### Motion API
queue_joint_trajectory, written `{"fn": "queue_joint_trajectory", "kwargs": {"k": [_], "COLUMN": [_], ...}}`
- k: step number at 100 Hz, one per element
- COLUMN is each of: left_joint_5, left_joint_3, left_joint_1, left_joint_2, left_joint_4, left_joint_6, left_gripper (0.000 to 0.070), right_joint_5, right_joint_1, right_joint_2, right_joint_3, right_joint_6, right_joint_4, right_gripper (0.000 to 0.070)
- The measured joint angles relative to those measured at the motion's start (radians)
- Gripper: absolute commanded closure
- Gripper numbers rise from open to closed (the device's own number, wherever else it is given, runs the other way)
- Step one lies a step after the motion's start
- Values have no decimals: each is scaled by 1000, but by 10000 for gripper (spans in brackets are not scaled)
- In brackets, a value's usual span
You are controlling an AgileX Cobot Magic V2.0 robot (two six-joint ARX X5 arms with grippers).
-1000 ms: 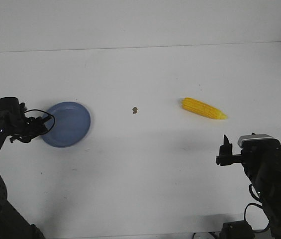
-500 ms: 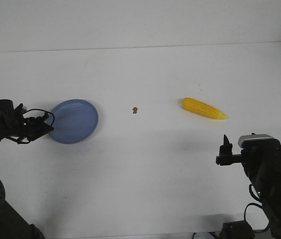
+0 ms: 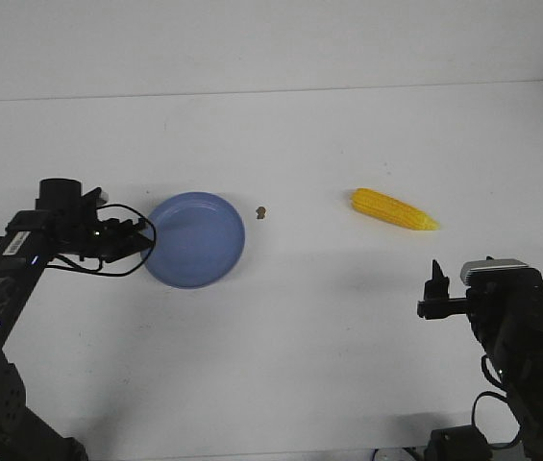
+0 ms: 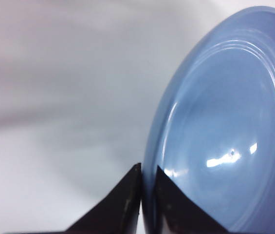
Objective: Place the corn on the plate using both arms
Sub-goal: 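Drag the blue plate with the left gripper toward the table center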
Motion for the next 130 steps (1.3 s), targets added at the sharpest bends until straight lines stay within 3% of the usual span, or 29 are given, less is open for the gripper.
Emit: {"fn": "queue_joint_trajectory", "kwargs": {"k": [45,106,112,124,130], "left_joint_5": [-53,-33,-32,-6,16], "left_joint_3": [0,1,2,5,14], "left_joint_1": [-367,-406,-407,-410,-416], "left_joint_2": [2,176,177,178,174], "left_joint_4": [4,22,22,25,22], "left_joint_6": [28,45,45,41,40], "left_gripper": [694,676,573,168,83], "right_joint_5": [0,0,0,0,0], "right_joint_1": [0,0,0,0,0], "right_joint_2": [0,0,0,0,0], "right_joint_3": [0,0,0,0,0], "right_joint_6": [0,0,0,0,0], "right_joint_4": [0,0,0,0,0], "right_gripper": [133,133,133,133,133]}}
